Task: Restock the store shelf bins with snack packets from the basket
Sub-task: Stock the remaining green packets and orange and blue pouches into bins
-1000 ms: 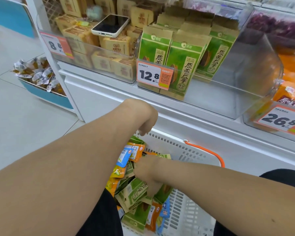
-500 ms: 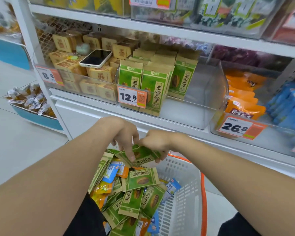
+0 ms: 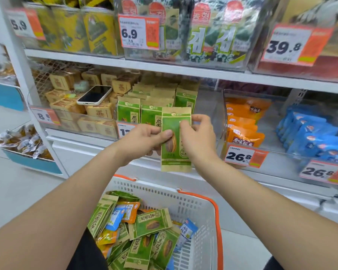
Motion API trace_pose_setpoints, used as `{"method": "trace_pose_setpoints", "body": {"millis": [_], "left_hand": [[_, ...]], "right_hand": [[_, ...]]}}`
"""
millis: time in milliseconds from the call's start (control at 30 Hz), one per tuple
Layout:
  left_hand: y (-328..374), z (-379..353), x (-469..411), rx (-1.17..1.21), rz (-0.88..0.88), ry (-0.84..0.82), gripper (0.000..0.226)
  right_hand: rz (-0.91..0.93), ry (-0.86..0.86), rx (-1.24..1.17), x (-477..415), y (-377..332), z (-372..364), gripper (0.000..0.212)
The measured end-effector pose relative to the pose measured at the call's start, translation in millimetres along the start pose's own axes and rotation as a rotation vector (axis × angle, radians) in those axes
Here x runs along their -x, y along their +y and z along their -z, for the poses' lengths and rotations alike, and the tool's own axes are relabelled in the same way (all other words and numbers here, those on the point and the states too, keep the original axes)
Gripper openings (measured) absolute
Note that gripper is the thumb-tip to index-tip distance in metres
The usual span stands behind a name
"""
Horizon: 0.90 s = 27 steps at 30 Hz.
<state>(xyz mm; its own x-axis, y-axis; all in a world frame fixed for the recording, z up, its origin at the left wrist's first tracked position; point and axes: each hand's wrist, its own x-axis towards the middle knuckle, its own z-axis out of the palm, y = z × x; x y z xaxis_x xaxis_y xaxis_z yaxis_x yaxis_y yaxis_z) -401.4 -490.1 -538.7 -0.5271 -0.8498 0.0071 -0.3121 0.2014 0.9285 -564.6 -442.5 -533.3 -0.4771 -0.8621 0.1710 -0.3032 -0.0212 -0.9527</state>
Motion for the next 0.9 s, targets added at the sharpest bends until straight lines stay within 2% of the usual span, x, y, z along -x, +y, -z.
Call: {"method": "trace_pose_setpoints", "body": {"millis": [133,167,233,300,367,467,567,700,900], "left_hand": [[8,-11,-15,0.127,-0.094,0.188,0.039],[8,-13,-20,0.060,-0.137,0.257,0.044],[6,-16,-25,-0.219,-0.248,0.473,0.048],[6,-19,-29,-0.480,-0.331,0.673,0.030],[6,-20,-30,-0.682,-0.381,0.782,0.007],[-1,-22,-37,-0.864,-0.398,0.803,0.036],[-8,-25,-41,-0.957,-0.327,0.797,0.062],[-16,-23,-46,-0.959,-0.282,0.759,0.067],[-20,-18,-49,-0.939,-0.307,0.752,0.067]], "right_hand": [[0.117,0.003,0.108,-12,-5,4,0.031],[0.133,0.023,0.105,-18,-6,5,0.029],[0.130,0.078,0.106,-28,-6,6,0.024],[0.120,0.143,0.120,-42,-7,5,0.025],[0.109,0.194,0.106,-54,-8,4,0.029],[0.098,0.233,0.007,-68,-12,-1,0.027],[0.067,0.263,-0.030,-81,-14,-12,0.023],[-0.056,0.315,0.169,-99,-7,-26,0.021],[-0.169,0.211,0.222,-115,5,-30,0.024]]}}
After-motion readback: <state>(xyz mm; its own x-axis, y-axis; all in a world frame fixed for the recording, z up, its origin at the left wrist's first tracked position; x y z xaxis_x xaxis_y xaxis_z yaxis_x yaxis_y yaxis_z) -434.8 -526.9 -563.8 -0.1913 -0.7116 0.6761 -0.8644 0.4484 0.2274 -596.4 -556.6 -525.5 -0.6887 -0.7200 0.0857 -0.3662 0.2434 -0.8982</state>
